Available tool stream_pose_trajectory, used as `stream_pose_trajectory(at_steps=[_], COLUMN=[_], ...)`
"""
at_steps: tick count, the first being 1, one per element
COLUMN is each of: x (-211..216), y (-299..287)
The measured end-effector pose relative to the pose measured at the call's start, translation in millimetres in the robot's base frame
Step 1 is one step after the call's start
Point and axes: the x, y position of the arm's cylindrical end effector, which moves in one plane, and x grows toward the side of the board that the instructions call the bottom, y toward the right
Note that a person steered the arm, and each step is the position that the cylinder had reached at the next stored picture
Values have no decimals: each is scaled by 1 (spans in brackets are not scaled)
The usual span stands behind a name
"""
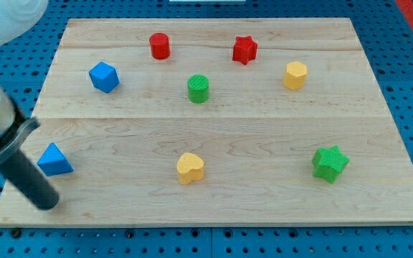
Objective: Push the yellow heart to the green circle
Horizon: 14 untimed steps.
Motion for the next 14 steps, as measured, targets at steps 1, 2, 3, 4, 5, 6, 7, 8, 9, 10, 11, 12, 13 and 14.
stream_pose_trajectory(at_steps=[1, 2, 3, 4, 5, 6, 7, 8, 9, 10, 11, 12, 13, 14], x=[-34, -1, -8, -39, -56, -56, -70, -88, -77, -1, 19, -6, -39, -66], y=[1, 4, -54, -51, 3, 69, 78, 74, 79, 103, 165, 183, 182, 191])
